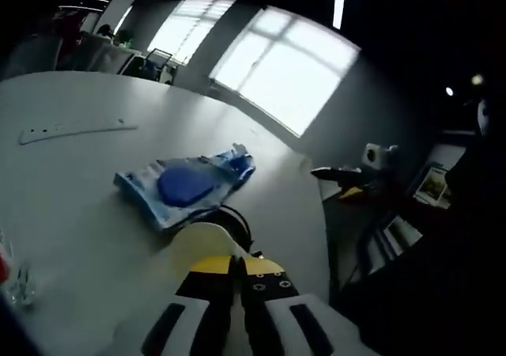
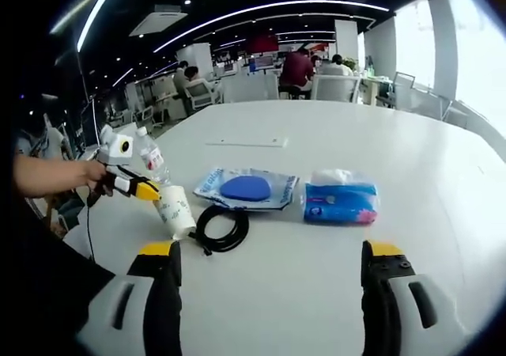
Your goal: Arrange the tabletop items into an orderly group along one side of the table until the central work area is clear of visible clutter.
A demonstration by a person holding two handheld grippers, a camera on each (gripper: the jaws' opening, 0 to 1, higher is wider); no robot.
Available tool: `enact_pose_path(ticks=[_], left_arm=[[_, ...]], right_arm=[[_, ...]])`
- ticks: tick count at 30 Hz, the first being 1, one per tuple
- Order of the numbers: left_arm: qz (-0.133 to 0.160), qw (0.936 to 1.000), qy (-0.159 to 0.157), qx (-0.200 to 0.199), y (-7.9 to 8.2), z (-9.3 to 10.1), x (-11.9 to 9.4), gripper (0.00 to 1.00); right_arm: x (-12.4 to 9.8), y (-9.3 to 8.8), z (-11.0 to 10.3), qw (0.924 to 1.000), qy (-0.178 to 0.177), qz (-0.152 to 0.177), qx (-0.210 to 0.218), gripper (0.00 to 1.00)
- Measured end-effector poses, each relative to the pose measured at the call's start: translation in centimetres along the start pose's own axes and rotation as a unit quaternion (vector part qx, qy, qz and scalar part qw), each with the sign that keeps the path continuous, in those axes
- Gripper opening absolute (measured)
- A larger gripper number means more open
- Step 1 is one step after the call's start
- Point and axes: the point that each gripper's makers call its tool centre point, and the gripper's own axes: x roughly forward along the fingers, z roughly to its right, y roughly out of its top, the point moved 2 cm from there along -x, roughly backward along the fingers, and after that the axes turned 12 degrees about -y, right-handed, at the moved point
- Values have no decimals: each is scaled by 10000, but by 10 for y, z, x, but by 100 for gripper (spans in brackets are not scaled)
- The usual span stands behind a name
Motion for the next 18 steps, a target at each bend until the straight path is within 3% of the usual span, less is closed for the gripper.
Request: enact_pose_path(ticks=[9,18], left_arm=[[-25,9995,-110,293,15,26,5,0],[-205,9961,-55,854,37,46,1,0]], right_arm=[[-1,0,2,10000,12,2,-15,90],[0,5,4,10000,19,50,-47,90]])
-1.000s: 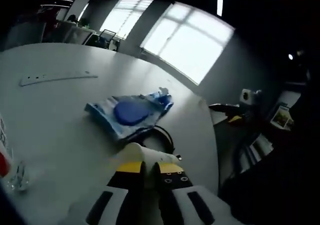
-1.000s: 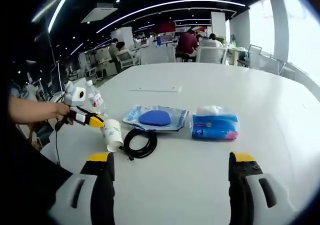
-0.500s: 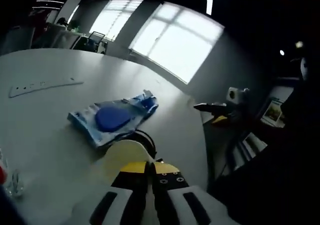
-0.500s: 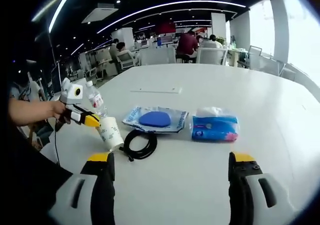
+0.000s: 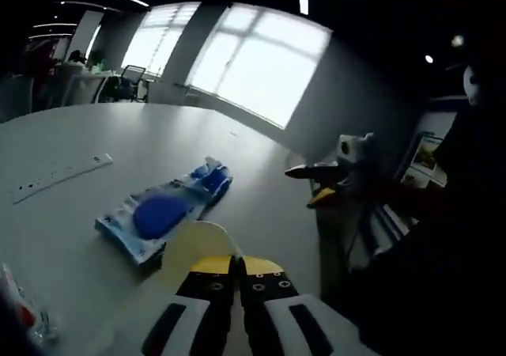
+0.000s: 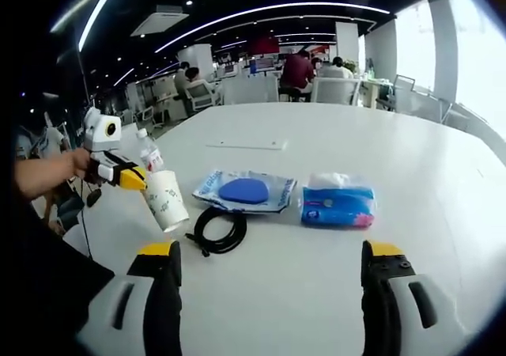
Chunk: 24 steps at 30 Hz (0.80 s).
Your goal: Arrange the tabletop items into an orderly group along one side of the table until the central work area is clear of visible clutter.
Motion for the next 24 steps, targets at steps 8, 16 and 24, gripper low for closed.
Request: enact_pose_path(ticks=[8,16,24], left_arm=[[-608,9932,455,885,16,-4,-13,0],[-1014,9836,738,1294,21,-10,-24,0],[-1655,9621,1193,1807,14,-27,-34,0]], right_arm=[[2,4,0,10000,4,41,-12,91],[4,5,1,10000,-17,66,23,91],[9,5,-2,10000,-19,62,70,91]])
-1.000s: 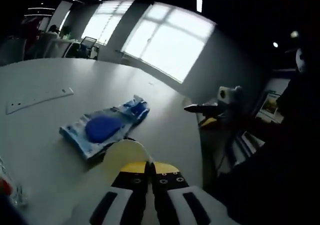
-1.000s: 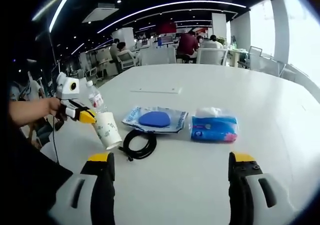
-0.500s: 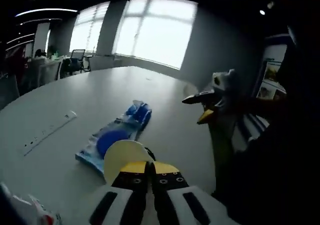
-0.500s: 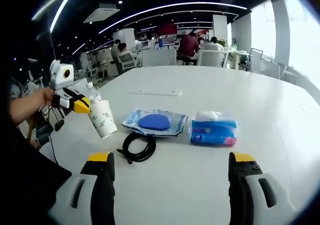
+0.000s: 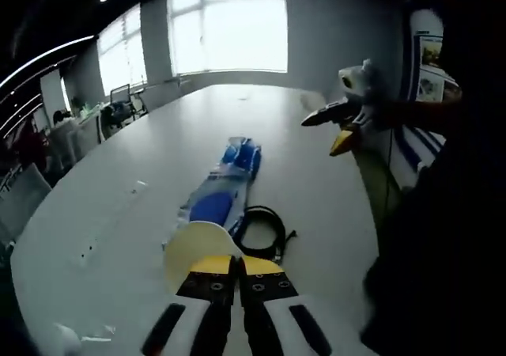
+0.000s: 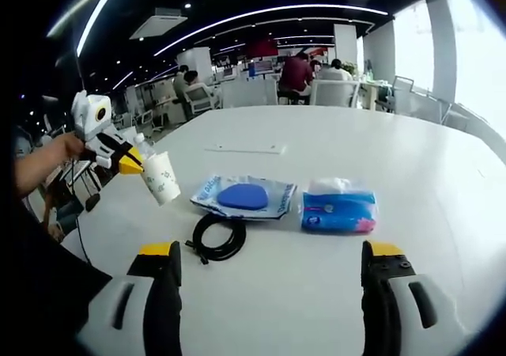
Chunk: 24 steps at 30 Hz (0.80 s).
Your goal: Arrange the tabletop items into an orderly group along one side of the table until the central work area is clear of visible clutter.
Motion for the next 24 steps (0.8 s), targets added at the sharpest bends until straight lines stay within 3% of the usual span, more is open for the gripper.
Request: enact_pose_path(ticks=[13,24], left_arm=[[-855,9940,453,507,-27,-29,4,0],[-1328,9856,720,755,-46,-53,12,0]], right_arm=[[1,-3,-7,10000,2,-22,31,90],[3,-9,-7,9999,18,-67,73,90]])
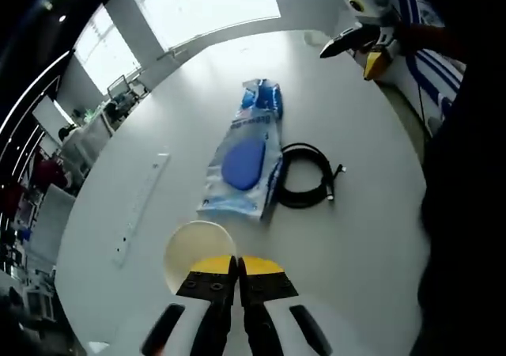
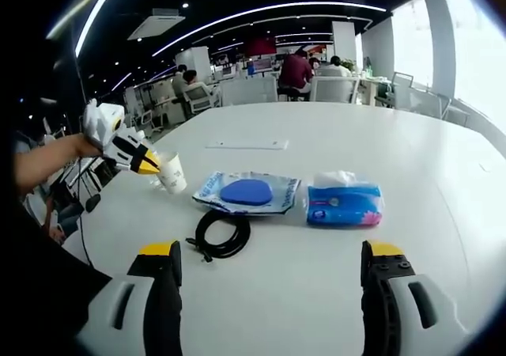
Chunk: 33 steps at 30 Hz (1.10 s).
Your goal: Arrange the tabletop items into an orderly group along one side of the table until the central work area is clear of visible clutter.
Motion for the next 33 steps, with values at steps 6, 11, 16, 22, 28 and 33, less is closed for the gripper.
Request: enact_pose_path(ticks=[6,11,16,22,28,33], left_arm=[[-50,9999,56,-138,-4,-8,6,0],[-107,9998,43,-185,-8,-10,12,0],[-30,9996,29,-270,-7,-11,16,0],[-15,9995,29,-307,-8,-12,22,0],[12,9996,75,-277,-6,-12,26,0],[47,9997,90,-237,-1,-13,30,0]], right_arm=[[1,-4,0,10000,6,-41,13,90],[1,-7,0,10000,9,-66,34,90],[1,-7,-1,10000,3,-76,52,89],[2,-7,-1,9999,3,-88,63,89],[3,-8,1,9999,-2,-99,68,89],[3,-8,3,9999,-23,-101,94,89]])
